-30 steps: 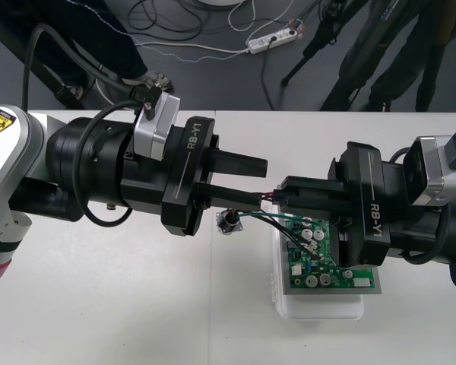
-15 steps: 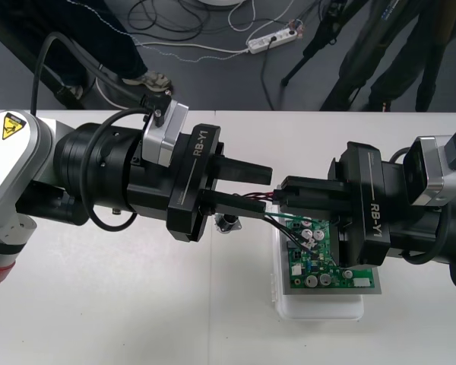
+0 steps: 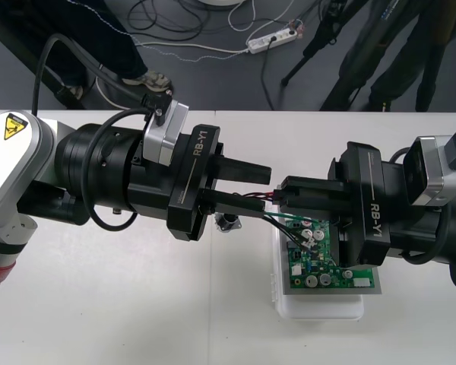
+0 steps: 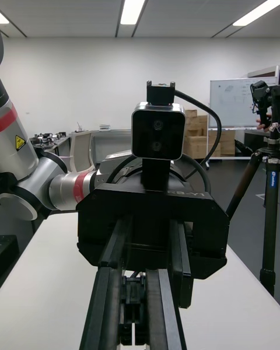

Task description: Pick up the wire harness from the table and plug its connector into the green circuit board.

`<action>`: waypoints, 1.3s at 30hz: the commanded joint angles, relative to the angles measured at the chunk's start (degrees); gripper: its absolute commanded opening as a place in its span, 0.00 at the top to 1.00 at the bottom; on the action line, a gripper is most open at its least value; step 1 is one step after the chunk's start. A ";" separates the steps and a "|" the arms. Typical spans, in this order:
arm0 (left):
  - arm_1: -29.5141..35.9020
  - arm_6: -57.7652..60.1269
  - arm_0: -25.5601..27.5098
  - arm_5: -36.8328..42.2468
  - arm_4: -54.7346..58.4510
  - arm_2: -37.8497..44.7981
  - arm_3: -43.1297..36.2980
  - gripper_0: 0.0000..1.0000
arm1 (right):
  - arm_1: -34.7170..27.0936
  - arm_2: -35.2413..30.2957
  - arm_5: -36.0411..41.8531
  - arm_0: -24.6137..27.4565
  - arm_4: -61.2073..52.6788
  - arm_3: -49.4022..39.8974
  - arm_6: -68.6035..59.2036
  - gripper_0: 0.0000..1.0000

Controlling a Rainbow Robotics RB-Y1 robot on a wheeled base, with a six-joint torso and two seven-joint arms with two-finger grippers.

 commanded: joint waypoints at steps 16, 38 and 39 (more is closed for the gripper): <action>-0.04 -2.68 -2.44 2.49 1.72 -0.87 -0.46 1.00 | -0.11 0.03 -0.42 0.36 0.07 -2.14 -1.68 1.00; 0.04 -3.03 -2.53 2.49 2.51 -0.87 -0.46 1.00 | -0.82 -0.15 -0.95 0.36 -0.11 -0.12 -1.95 0.00; -0.04 -3.03 -2.53 2.49 2.51 -0.87 -0.46 1.00 | -1.08 -0.33 -0.95 0.36 -0.02 -0.12 -1.95 0.00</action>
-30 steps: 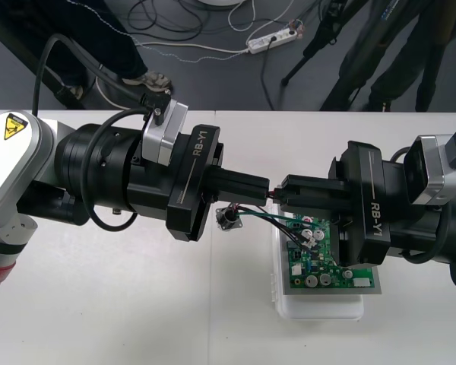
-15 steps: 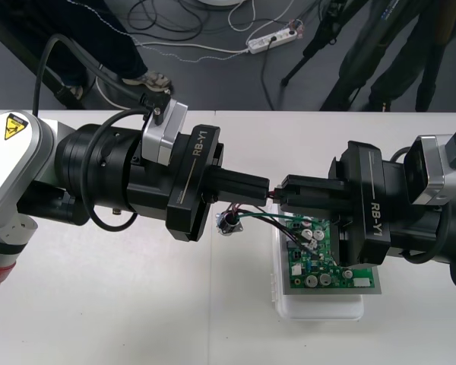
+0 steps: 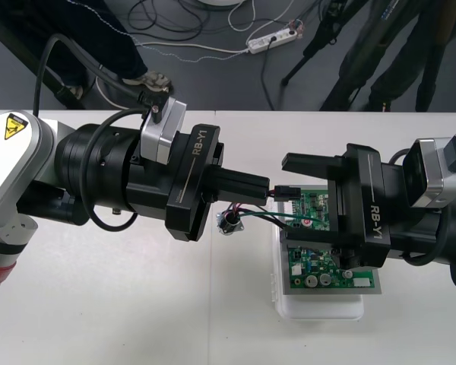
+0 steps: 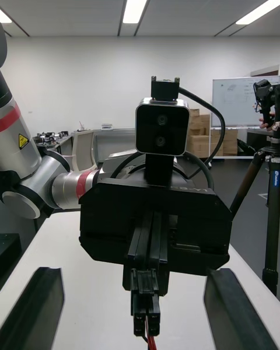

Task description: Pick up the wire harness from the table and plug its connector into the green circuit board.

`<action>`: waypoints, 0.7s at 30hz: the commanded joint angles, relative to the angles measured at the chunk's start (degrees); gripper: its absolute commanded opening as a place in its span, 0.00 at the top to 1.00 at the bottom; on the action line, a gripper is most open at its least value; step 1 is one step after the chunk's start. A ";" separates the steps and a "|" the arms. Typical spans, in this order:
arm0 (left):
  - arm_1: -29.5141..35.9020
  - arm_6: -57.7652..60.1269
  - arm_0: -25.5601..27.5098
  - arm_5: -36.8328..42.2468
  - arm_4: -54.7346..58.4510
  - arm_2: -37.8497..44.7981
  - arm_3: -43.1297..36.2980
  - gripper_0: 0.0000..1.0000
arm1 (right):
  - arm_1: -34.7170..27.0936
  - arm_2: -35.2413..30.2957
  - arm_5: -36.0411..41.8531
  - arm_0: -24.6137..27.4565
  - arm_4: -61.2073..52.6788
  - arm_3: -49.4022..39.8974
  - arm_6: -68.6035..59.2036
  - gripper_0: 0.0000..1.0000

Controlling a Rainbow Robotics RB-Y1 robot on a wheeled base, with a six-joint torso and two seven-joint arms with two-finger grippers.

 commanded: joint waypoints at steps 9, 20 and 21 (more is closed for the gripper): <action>1.79 -3.30 -2.35 2.39 1.40 0.11 -0.23 1.00 | -2.12 -3.08 -4.74 -0.26 -0.03 2.20 -1.95 0.00; 1.00 -7.78 -1.56 -6.75 1.84 2.66 7.77 1.00 | -5.37 -9.76 -17.22 -2.46 1.99 7.21 -2.21 0.00; 1.00 -8.75 -1.29 -7.45 1.84 2.66 8.64 1.00 | -6.17 -10.64 -17.22 -2.55 2.43 7.21 -2.30 0.00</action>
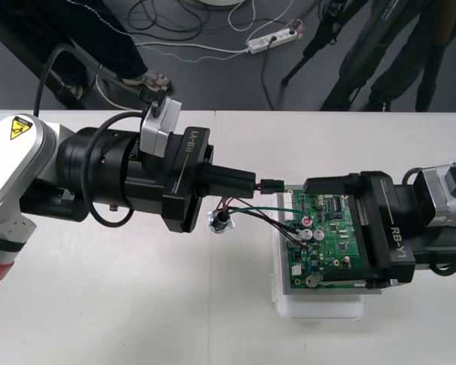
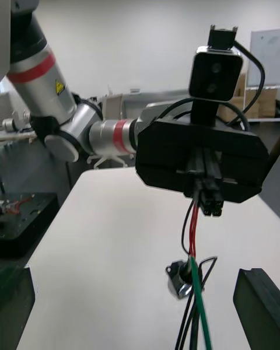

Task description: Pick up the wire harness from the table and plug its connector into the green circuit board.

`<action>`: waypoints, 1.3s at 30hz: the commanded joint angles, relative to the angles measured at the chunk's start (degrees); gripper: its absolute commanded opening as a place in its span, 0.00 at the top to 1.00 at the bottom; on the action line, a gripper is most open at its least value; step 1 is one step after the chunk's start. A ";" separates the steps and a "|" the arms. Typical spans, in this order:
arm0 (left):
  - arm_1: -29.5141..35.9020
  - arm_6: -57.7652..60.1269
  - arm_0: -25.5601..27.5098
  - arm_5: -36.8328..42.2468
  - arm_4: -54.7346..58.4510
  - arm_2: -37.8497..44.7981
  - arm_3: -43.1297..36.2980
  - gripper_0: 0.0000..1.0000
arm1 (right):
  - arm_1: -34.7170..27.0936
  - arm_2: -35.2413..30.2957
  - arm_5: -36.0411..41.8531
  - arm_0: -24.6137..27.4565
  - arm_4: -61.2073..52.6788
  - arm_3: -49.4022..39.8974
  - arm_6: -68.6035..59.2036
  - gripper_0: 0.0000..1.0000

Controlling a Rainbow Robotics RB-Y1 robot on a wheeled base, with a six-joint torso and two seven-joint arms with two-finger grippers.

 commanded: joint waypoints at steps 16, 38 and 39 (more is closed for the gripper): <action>0.16 -20.68 2.31 -14.51 1.00 3.19 12.29 1.00 | -13.92 -10.46 -2.07 -0.63 12.92 -0.18 -2.21 0.00; -5.21 -40.19 2.92 -18.91 -6.04 3.01 34.52 1.00 | -21.66 -8.00 -2.07 0.69 39.82 -0.97 2.01 0.00; -5.38 -40.54 2.92 -18.91 -6.04 2.92 35.05 1.00 | -21.66 -7.65 -2.07 0.69 40.70 -1.15 2.10 0.00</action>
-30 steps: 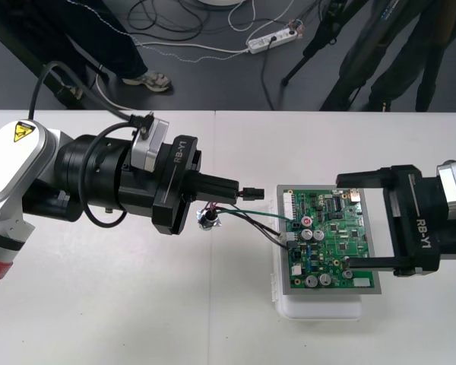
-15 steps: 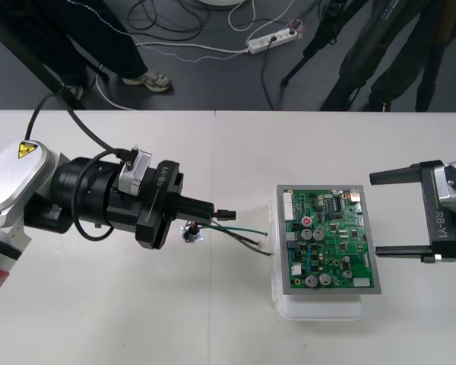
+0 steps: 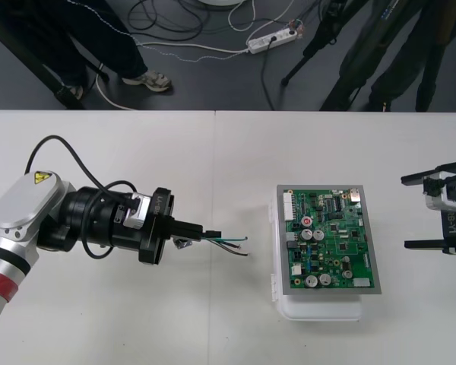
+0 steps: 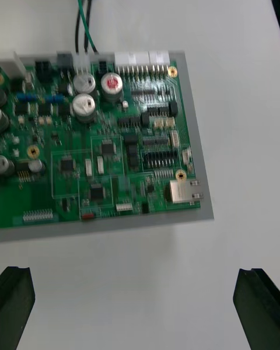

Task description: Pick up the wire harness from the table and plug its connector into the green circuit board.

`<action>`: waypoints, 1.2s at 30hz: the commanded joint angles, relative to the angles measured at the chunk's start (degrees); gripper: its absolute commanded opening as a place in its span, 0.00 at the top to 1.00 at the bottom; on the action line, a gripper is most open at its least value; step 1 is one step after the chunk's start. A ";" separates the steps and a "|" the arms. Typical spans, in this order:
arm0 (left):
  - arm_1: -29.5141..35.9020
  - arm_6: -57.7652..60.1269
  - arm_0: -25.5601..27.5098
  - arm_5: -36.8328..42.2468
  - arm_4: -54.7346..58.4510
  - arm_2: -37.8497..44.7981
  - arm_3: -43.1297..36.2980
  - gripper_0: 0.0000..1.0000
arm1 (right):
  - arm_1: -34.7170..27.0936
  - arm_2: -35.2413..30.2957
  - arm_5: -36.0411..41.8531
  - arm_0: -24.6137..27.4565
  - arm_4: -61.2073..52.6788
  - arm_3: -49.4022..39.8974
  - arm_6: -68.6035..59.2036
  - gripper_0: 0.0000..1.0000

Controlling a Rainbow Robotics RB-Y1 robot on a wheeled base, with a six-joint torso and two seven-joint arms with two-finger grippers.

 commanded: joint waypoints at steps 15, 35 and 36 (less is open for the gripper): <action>-7.11 -10.14 -1.87 -3.07 -0.61 -1.08 14.42 1.00 | 4.58 10.05 -0.33 0.41 29.56 -4.82 1.11 0.00; -12.12 -13.92 -6.70 -1.66 -0.61 -2.14 21.54 1.00 | 8.01 21.30 -0.33 -2.14 39.31 -4.82 -5.22 0.00; -12.30 -13.84 -6.96 -1.40 -0.61 -2.23 21.54 1.00 | 7.92 21.74 -0.33 -2.14 39.58 -4.82 -5.31 0.00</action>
